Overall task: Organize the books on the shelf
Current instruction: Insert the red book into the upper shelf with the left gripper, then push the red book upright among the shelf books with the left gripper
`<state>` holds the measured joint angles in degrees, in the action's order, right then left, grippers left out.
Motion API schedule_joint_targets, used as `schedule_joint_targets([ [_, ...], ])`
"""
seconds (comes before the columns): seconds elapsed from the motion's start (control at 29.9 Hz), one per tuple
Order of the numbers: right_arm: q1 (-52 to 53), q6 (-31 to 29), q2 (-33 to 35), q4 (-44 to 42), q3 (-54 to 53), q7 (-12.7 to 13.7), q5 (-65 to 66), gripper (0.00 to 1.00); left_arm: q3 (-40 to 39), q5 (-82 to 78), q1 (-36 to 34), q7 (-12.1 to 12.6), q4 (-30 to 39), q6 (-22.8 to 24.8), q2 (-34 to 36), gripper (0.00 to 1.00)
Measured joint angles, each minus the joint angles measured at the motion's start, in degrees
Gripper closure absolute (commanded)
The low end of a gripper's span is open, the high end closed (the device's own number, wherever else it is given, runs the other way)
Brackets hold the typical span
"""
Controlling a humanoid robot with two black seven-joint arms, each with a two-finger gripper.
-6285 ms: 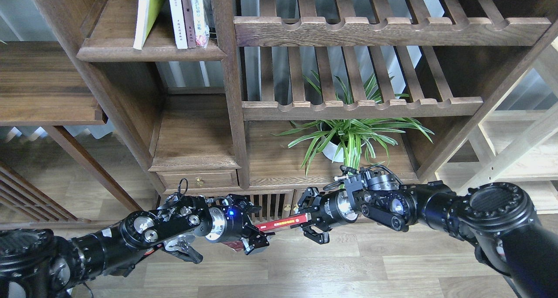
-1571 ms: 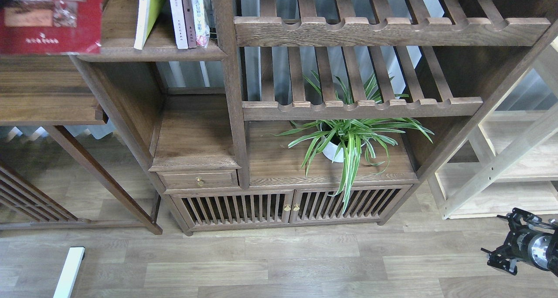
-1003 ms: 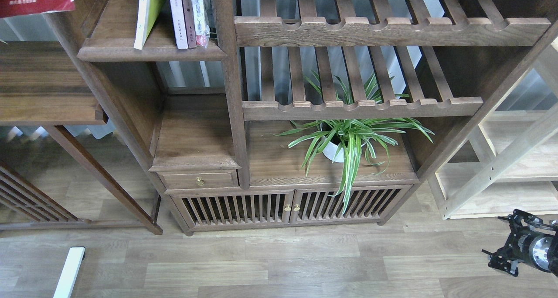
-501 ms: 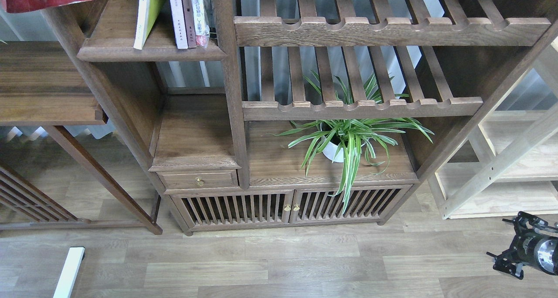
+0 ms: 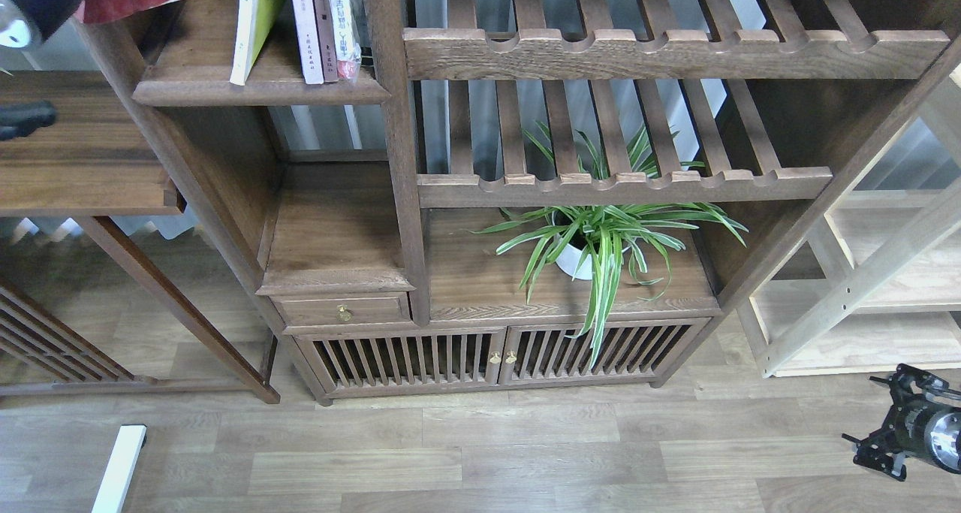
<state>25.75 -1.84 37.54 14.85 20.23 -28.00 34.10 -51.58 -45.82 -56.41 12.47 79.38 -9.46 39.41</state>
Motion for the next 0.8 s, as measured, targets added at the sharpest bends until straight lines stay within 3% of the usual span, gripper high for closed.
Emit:
schedule_joint_targets([
  [0.27, -0.2, -0.06, 0.41, 0.0, -0.02, 0.0, 0.0, 0.0, 1.99, -0.97, -0.01, -2.09, -3.13, -4.69, -5.18, 1.0],
  [0.8, -0.5, -0.01, 0.47, 0.0, -0.1, 0.0, -0.09, 0.0, 13.01, -1.43, -3.37, -11.08, -10.01, -16.62, -11.05, 1.0],
])
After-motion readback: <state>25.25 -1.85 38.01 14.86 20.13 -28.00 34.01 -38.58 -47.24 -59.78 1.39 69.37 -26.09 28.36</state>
